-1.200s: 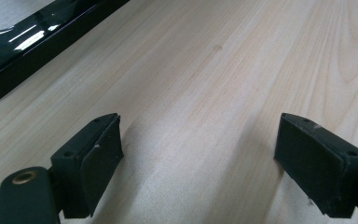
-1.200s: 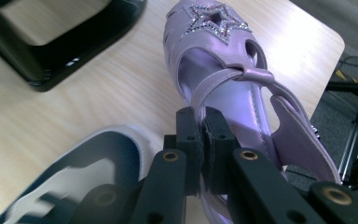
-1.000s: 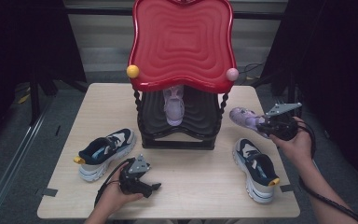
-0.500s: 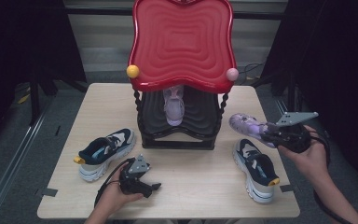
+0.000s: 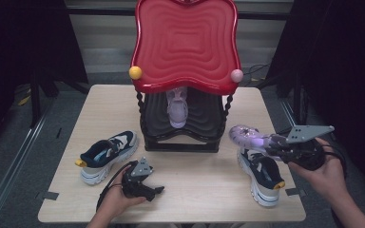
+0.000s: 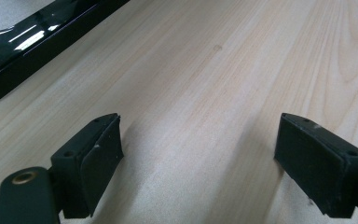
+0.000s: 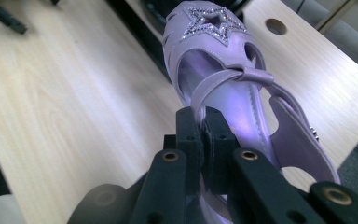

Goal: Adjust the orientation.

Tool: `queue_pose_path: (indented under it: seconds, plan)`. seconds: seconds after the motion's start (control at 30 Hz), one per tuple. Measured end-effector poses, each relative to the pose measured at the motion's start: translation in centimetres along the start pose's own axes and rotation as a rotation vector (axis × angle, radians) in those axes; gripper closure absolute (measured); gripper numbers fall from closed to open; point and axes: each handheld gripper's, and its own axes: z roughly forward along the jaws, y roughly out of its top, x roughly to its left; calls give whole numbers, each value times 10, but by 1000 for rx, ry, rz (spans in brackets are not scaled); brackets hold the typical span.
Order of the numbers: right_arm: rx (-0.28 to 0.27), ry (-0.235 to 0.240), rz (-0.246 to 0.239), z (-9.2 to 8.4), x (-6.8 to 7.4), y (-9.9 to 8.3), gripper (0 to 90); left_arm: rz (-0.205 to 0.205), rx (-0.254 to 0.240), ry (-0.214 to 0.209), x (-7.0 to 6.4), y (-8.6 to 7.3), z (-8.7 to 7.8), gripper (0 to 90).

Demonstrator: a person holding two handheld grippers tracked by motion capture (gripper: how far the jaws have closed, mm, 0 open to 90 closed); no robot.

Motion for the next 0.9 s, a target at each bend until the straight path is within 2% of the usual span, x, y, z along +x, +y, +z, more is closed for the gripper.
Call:
queue_pose_path:
  seconds: [0.2,0.33,0.57,0.9]
  plan:
    - [-22,60,-33,3,25,7,863,0,0,0,0,0,0,144]
    - [-37,103,-48,11,41,11,863,0,0,0,0,0,0,144]
    - [-54,162,-61,36,61,15,863,0,0,0,0,0,0,143]
    - [-69,198,-53,70,86,10,862,1,0,2,0,0,0,143]
